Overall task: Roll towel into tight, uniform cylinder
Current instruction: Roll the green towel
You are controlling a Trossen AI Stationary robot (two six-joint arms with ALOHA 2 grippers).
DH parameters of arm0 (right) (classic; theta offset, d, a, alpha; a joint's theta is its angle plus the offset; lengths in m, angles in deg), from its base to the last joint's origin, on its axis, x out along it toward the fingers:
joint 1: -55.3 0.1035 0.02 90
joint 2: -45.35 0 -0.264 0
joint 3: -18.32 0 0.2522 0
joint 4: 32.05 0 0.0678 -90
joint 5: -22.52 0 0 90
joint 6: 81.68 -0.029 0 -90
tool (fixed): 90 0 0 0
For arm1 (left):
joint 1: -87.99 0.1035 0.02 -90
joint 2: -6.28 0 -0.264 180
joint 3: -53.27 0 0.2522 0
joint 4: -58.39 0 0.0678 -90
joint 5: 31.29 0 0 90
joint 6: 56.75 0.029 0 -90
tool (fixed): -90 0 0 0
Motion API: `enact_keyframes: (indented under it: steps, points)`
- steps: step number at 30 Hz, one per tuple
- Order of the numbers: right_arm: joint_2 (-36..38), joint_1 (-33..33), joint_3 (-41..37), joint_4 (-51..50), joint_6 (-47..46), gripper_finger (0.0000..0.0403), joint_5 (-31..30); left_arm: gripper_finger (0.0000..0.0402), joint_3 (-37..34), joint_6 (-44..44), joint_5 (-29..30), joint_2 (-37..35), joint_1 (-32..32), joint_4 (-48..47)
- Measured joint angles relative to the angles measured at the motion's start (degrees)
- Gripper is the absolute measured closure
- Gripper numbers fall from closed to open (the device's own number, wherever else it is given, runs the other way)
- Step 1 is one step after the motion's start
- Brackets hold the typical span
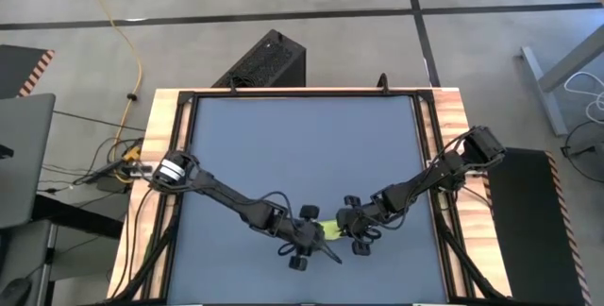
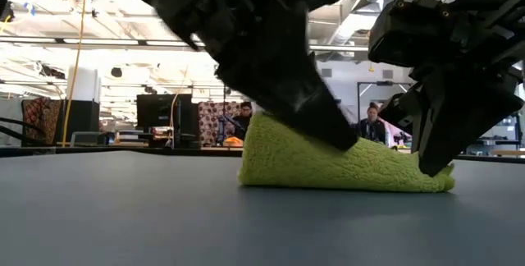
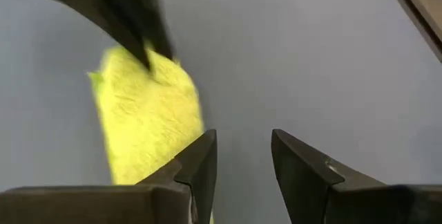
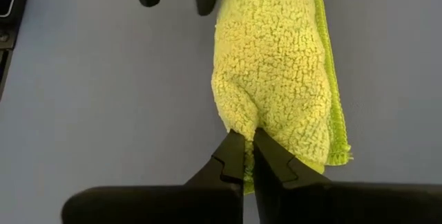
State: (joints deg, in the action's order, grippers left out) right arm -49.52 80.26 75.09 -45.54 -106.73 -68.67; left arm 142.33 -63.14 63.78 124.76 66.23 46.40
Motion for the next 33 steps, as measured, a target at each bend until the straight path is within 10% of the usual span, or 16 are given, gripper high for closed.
enact_keyframes:
  steps: [8,33]
  points:
    - [0.0,0.1,0.0,0.0,-0.5,0.0370,0.0,0.0271,0.1,5.9,4.0,-0.7,-0.5,1.7]
    - [0.0,0.0,0.0,0.2,-10.2,0.0353,2.6,0.0271,-2.8,-11.8,1.3,-0.3,0.8,-7.6]
